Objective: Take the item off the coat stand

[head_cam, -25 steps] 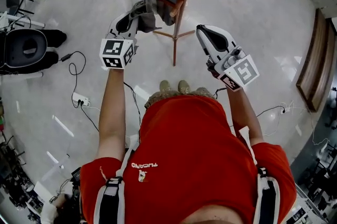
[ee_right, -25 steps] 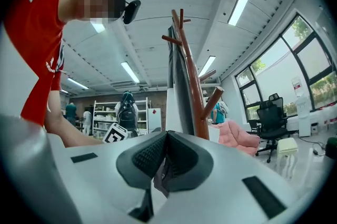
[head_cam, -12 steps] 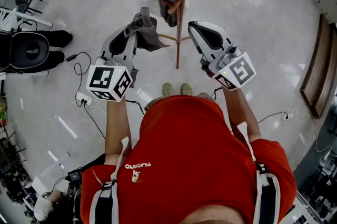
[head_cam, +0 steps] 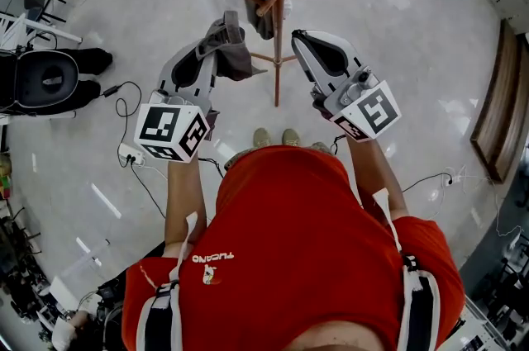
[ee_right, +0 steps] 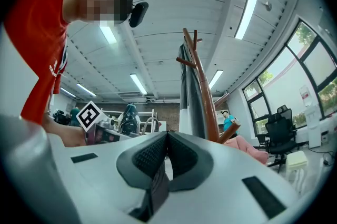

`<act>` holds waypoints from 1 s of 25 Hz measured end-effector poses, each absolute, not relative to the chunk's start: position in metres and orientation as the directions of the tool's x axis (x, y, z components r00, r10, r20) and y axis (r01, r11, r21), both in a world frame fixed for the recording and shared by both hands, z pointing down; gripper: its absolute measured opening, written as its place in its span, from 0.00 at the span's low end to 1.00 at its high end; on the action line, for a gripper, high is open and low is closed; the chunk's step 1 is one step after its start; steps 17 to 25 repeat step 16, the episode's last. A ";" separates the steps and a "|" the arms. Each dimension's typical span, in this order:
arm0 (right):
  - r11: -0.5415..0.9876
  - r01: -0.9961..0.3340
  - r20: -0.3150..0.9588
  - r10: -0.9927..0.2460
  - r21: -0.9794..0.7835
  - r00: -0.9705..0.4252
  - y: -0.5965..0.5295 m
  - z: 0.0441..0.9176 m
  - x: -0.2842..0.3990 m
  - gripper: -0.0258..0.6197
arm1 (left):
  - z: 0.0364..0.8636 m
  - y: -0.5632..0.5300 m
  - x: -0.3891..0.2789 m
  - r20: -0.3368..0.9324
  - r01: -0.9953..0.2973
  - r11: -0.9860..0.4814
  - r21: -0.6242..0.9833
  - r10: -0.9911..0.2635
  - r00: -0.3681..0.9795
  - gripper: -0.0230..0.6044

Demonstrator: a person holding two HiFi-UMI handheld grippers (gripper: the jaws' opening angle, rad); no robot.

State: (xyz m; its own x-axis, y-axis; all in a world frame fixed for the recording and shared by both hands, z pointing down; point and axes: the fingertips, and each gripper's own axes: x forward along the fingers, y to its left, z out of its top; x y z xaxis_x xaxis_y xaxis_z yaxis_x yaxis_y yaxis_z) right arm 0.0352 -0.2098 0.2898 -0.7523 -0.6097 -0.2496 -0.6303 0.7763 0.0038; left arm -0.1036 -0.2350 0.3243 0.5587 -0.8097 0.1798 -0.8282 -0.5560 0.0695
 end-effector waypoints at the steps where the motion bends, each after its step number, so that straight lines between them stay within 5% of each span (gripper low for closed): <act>1: 0.776 -0.631 -0.251 -0.610 0.005 -0.752 -0.209 0.289 0.036 0.08 | 0.325 -0.235 -0.102 0.182 -0.828 -0.556 0.069 -0.809 0.558 0.08; 25: 0.773 -0.634 -0.250 -0.614 0.000 -0.749 -0.211 0.290 0.041 0.08 | 0.328 -0.238 -0.097 0.191 -0.826 -0.559 0.070 -0.805 0.561 0.08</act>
